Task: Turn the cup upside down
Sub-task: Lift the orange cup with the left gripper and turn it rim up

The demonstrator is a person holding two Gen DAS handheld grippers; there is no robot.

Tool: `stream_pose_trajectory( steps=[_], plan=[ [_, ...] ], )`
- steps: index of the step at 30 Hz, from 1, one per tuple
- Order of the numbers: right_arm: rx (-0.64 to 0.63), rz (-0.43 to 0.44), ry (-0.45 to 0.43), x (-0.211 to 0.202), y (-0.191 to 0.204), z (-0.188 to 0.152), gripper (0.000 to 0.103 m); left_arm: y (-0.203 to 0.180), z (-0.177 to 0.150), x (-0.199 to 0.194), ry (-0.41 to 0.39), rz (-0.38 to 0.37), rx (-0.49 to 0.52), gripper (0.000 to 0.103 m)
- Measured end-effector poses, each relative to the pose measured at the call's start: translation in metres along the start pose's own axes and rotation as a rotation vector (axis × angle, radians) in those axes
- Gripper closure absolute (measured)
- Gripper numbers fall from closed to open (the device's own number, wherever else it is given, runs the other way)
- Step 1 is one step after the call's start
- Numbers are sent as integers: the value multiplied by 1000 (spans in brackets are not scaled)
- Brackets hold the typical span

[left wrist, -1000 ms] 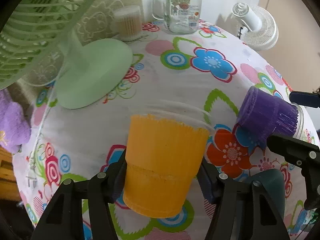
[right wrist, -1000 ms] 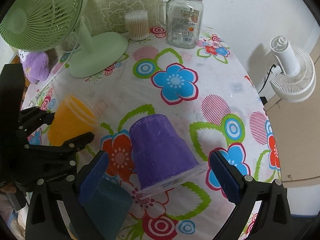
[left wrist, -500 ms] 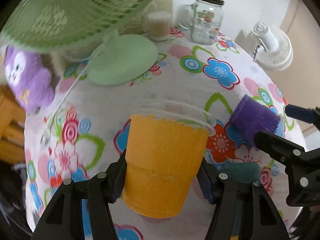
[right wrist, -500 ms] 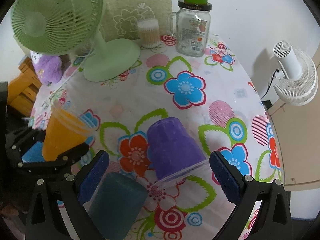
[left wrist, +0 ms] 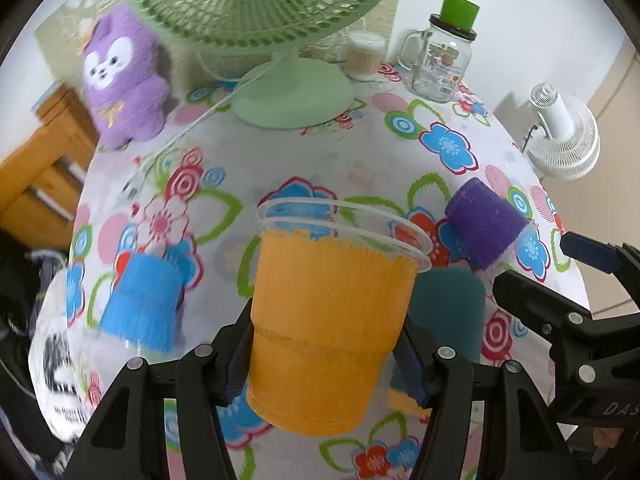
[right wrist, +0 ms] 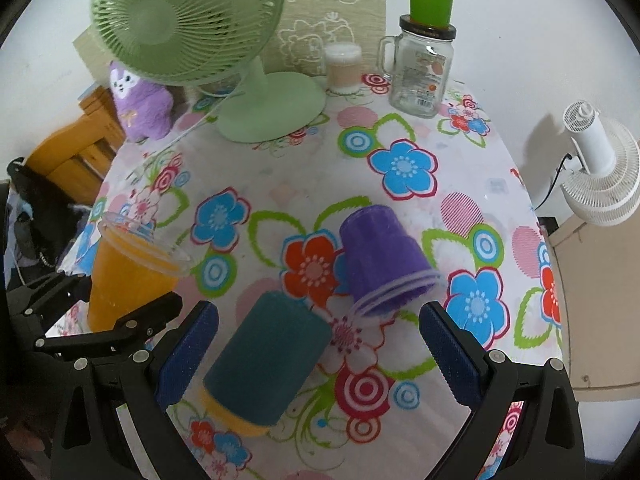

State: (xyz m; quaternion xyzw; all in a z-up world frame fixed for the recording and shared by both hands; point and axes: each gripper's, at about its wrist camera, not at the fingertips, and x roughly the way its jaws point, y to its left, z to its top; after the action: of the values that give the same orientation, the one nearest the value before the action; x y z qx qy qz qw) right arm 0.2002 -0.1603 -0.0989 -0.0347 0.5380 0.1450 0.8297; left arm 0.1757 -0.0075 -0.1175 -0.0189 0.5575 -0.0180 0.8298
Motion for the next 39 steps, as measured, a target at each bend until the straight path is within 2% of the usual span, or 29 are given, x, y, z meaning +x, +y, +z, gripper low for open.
stream_pose_trajectory(
  steps=[11,19,23,32,39],
  plan=[
    [-83,42,23,-15,12,-34,1,2,-53,-17,13,24,-177,39],
    [-146,52,66,-11,18,-53,1,-4,-90,-12,31,87,-257,39],
    [-174,59,86,-5,21,-59,1,-5,-108,-7,51,72,-327,39],
    [-230,61,116,1,28,-72,1,-9,-130,6,52,81,-392,39],
    [-233,47,124,2,27,-79,1,-10,-137,14,40,88,-398,39]
  ],
)
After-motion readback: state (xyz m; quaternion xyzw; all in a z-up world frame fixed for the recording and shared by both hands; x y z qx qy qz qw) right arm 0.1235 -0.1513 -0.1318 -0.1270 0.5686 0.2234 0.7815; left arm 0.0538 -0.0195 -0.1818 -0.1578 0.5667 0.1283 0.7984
